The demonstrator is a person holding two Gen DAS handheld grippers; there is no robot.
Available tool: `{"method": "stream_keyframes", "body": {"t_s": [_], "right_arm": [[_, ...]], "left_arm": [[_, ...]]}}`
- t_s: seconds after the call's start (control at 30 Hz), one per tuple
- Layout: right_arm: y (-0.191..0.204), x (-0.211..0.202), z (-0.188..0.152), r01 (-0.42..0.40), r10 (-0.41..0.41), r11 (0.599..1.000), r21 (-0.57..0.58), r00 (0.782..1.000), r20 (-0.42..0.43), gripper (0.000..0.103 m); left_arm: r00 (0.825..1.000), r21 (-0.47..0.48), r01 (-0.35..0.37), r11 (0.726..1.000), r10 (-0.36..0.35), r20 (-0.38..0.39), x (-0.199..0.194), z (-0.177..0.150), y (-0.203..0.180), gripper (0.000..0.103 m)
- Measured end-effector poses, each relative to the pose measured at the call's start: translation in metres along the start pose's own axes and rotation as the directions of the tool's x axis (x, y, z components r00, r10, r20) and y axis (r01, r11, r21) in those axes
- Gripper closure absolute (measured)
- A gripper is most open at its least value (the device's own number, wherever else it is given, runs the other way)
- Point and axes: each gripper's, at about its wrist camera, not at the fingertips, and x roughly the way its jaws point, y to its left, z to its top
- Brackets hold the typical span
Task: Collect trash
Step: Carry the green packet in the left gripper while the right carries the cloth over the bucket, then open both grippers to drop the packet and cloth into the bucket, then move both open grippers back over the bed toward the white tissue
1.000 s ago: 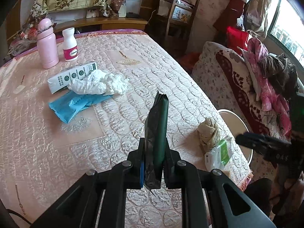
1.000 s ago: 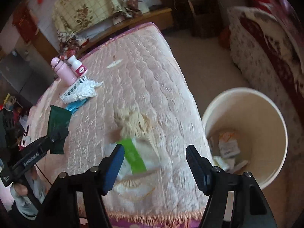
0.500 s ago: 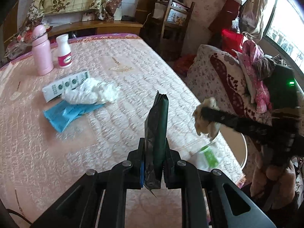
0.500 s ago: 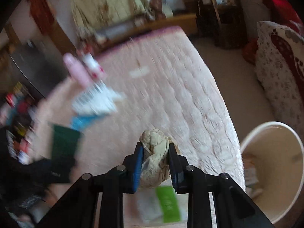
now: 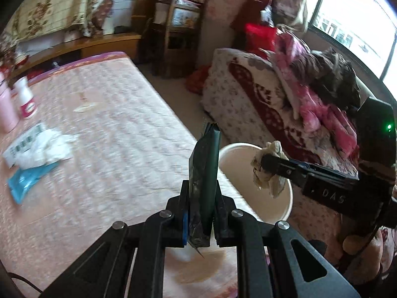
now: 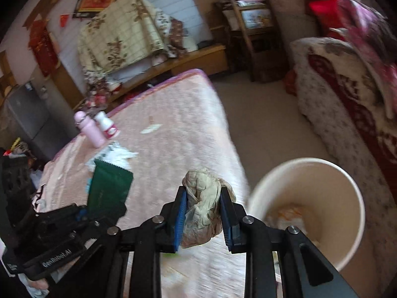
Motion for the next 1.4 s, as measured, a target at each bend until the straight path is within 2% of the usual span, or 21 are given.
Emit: {"method": "stream_keyframes", "body": {"t_s": [0.27,0.4,0.73,0.77,0.8,0.83,0.87,0.9,0.93,1.17,1.4], "right_arm": [[-0.077,-0.017,-0.015,0.114,-0.112,0.987,0.113,0.994,-0.019,0.075],[-0.102,-0.018,-0.022,0.150,-0.146,0.976,0.155,0.989,-0.035,0.073],[-0.130,-0.014,-0.027,0.201,-0.196,0.957,0.209,0.980,-0.043,0.073],[-0.132,-0.014,-0.027,0.204,-0.198,0.955,0.217,0.979,-0.047,0.071],[-0.134,-0.012,-0.027,0.203,-0.197,0.953,0.223,0.979,-0.052,0.068],[-0.136,-0.011,-0.027,0.202,-0.195,0.952,0.229,0.979,-0.053,0.066],[-0.138,-0.011,-0.027,0.198,-0.192,0.951,0.237,0.980,-0.052,0.059],[-0.138,-0.011,-0.028,0.191,-0.186,0.951,0.241,0.982,-0.046,0.033],[-0.139,-0.011,-0.028,0.183,-0.179,0.952,0.245,0.983,-0.037,0.024],[-0.133,-0.010,-0.029,0.162,-0.157,0.957,0.239,0.987,-0.040,0.022],[-0.111,-0.009,-0.026,0.186,-0.181,0.965,0.186,0.983,-0.041,0.022]], "left_arm": [[0.997,0.064,0.056,0.996,-0.053,-0.047,0.036,0.006,-0.053,0.087],[0.995,0.089,0.078,0.993,-0.072,-0.065,0.053,0.006,-0.075,0.087],[0.990,0.100,0.127,0.987,-0.119,-0.079,0.073,0.006,-0.095,0.086],[0.989,0.100,0.129,0.987,-0.121,-0.079,0.073,0.006,-0.095,0.084],[0.989,0.099,0.133,0.986,-0.125,-0.079,0.074,0.006,-0.095,0.076],[0.989,0.096,0.136,0.986,-0.129,-0.077,0.074,0.006,-0.095,0.062],[0.988,0.088,0.139,0.986,-0.133,-0.073,0.073,0.006,-0.093,0.056],[0.988,0.079,0.143,0.987,-0.138,-0.066,0.072,0.005,-0.092,0.049],[0.988,0.070,0.146,0.987,-0.142,-0.056,0.070,0.005,-0.090,0.049],[0.995,0.067,0.097,0.993,-0.094,-0.046,0.063,0.004,-0.079,0.048],[0.999,0.056,0.035,0.998,-0.033,-0.030,0.053,0.000,-0.060,0.049]]}}
